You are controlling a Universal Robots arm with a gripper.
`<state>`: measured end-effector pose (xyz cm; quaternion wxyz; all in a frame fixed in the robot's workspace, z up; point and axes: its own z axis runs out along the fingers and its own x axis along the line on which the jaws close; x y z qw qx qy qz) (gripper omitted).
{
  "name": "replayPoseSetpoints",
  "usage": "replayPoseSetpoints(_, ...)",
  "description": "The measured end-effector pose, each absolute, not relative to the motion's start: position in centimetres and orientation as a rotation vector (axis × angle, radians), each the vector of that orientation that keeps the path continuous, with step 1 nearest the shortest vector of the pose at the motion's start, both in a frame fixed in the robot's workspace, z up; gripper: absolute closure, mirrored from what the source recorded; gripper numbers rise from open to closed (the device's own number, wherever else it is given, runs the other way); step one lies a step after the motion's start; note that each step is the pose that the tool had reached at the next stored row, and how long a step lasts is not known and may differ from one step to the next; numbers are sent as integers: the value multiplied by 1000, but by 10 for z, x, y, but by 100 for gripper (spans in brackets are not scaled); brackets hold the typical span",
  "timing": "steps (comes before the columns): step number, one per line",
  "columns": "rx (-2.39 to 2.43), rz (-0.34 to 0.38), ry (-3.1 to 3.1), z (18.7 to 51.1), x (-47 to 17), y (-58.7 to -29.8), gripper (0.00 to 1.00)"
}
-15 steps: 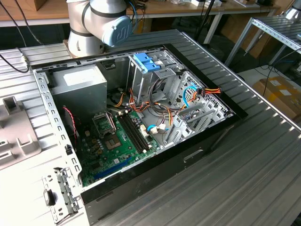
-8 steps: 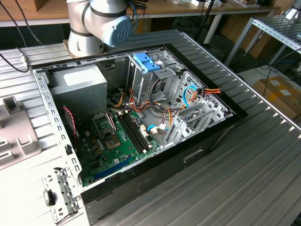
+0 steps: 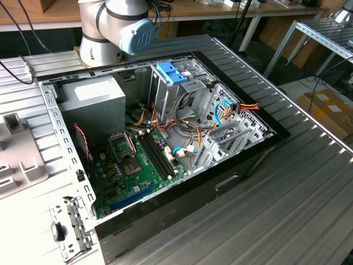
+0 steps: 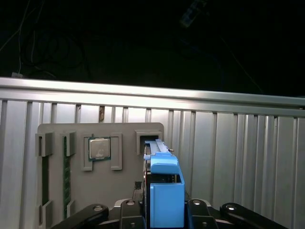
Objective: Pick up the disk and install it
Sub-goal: 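Pick up the disk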
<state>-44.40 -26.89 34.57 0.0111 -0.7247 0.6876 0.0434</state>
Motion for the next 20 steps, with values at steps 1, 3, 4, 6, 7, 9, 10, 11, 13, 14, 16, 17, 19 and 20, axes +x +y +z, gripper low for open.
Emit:
replayPoseSetpoints(1, -2261, 136, 2145, 346, -444, -269, 64)
replayPoseSetpoints(3, -2260, 136, 2145, 348, -444, -269, 64)
replayPoseSetpoints(4, -2260, 137, 2145, 348, -444, -269, 64)
replayPoseSetpoints(6, -2260, 138, 2144, 349, -444, -269, 64)
replayPoseSetpoints(7, -2259, 138, 2144, 350, -444, -269, 64)
replayPoseSetpoints(9, -2259, 140, 2143, 352, -444, -269, 64)
replayPoseSetpoints(10, -2258, 140, 2143, 352, -444, -269, 64)
replayPoseSetpoints(11, -2258, 141, 2142, 353, -444, -269, 64)
replayPoseSetpoints(13, -2257, 143, 2141, 354, -444, -269, 64)
replayPoseSetpoints(14, -2256, 144, 2141, 355, -444, -269, 64)
replayPoseSetpoints(16, -2256, 145, 2140, 356, -444, -269, 64)
replayPoseSetpoints(17, -2255, 147, 2139, 357, -444, -269, 64)
replayPoseSetpoints(19, -2254, 149, 2138, 358, -444, -269, 64)
replayPoseSetpoints(20, -2253, 150, 2137, 359, -444, -269, 64)
